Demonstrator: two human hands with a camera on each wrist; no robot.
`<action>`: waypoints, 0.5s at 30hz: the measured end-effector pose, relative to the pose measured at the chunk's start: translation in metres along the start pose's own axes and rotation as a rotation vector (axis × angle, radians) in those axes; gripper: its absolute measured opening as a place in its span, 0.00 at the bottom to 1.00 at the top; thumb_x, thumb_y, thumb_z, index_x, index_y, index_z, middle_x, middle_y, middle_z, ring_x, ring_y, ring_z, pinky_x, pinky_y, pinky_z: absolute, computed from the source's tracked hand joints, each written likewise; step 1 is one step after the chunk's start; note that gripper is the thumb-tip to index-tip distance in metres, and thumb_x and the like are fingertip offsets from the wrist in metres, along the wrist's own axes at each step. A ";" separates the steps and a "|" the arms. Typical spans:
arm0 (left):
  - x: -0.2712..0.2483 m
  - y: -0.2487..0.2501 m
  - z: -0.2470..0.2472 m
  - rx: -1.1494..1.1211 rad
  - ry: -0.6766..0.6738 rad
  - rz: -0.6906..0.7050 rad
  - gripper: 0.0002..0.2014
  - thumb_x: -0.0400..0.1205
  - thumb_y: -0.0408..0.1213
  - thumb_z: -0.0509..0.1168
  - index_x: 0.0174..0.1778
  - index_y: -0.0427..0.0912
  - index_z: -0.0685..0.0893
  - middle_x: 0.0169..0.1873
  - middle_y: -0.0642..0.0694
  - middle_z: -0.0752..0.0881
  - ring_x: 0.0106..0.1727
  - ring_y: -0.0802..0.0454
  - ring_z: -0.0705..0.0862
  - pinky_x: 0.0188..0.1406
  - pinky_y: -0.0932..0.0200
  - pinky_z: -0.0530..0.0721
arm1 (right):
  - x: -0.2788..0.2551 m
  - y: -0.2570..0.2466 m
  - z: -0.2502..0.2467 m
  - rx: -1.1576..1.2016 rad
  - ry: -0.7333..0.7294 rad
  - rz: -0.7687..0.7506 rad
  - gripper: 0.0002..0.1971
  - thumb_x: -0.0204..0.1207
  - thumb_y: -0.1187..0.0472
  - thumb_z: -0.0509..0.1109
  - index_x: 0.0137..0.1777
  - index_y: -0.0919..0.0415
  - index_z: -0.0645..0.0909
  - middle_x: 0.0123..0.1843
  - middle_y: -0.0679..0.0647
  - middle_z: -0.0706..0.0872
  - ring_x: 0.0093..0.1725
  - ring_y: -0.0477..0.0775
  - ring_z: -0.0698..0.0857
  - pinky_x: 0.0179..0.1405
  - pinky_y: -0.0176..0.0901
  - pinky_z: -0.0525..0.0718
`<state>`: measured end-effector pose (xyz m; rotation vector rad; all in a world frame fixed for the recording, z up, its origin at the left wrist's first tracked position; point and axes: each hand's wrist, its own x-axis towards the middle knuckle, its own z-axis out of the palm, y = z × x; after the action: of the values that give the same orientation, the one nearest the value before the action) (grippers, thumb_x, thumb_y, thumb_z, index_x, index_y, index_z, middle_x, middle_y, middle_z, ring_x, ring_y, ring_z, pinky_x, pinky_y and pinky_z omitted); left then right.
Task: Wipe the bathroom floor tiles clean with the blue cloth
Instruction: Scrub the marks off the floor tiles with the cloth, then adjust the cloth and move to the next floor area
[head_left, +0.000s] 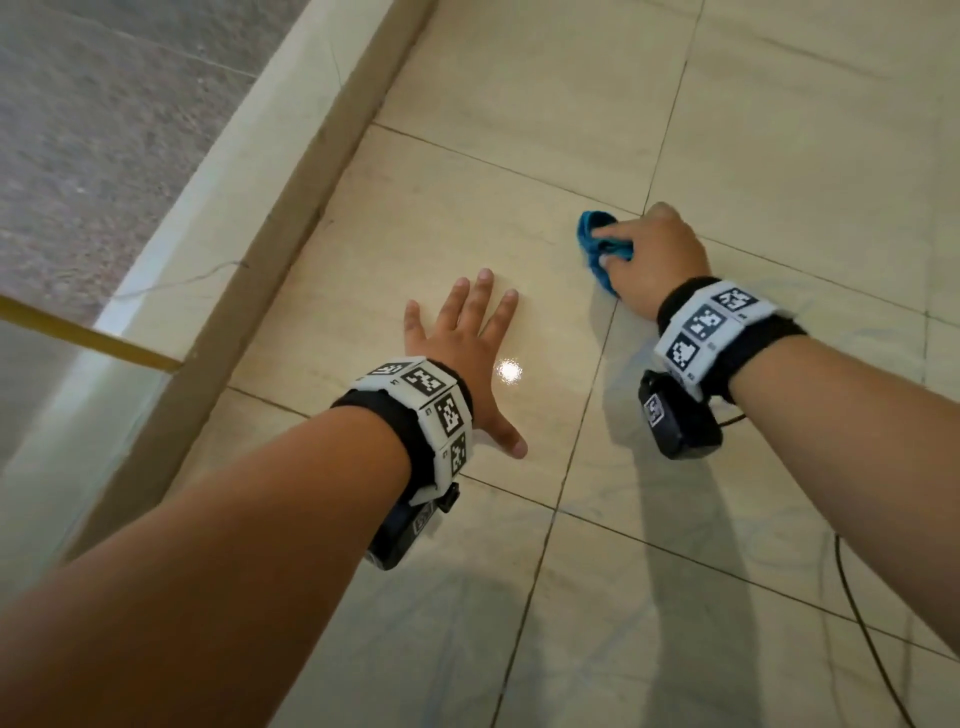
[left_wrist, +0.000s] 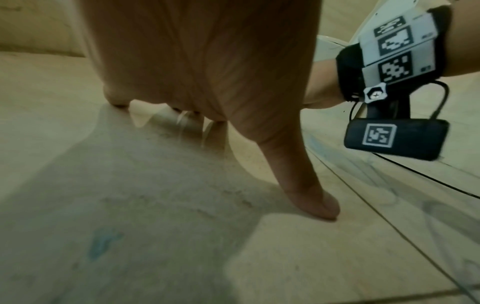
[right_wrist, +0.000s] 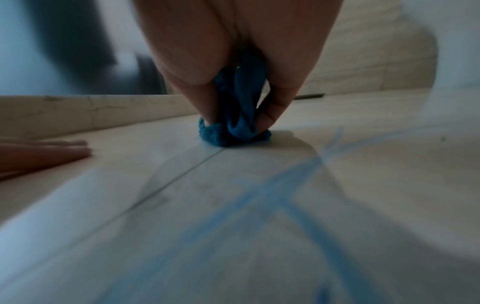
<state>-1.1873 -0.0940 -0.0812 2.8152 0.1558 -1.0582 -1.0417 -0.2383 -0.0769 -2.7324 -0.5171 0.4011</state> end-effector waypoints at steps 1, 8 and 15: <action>0.000 0.000 0.000 0.003 -0.003 -0.001 0.76 0.56 0.73 0.74 0.79 0.49 0.22 0.78 0.46 0.20 0.81 0.44 0.26 0.79 0.28 0.39 | -0.007 -0.003 0.004 0.011 -0.018 -0.013 0.16 0.80 0.61 0.64 0.67 0.51 0.81 0.60 0.60 0.72 0.58 0.61 0.77 0.54 0.40 0.70; -0.001 0.000 -0.001 0.045 -0.003 -0.007 0.75 0.57 0.75 0.72 0.78 0.48 0.21 0.78 0.45 0.20 0.81 0.43 0.26 0.79 0.28 0.41 | -0.094 -0.023 0.022 -0.021 -0.248 -0.210 0.19 0.79 0.56 0.67 0.68 0.43 0.78 0.49 0.49 0.68 0.50 0.54 0.77 0.49 0.38 0.72; -0.018 -0.001 -0.028 -0.128 0.056 0.063 0.63 0.68 0.63 0.74 0.84 0.54 0.33 0.84 0.49 0.33 0.85 0.45 0.40 0.81 0.37 0.56 | -0.098 -0.020 -0.017 0.185 -0.287 -0.056 0.18 0.81 0.56 0.64 0.71 0.46 0.76 0.70 0.49 0.79 0.68 0.52 0.77 0.67 0.40 0.72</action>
<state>-1.1829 -0.0895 -0.0491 2.7172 0.1341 -0.9221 -1.1299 -0.2644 -0.0332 -2.4897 -0.5947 0.7920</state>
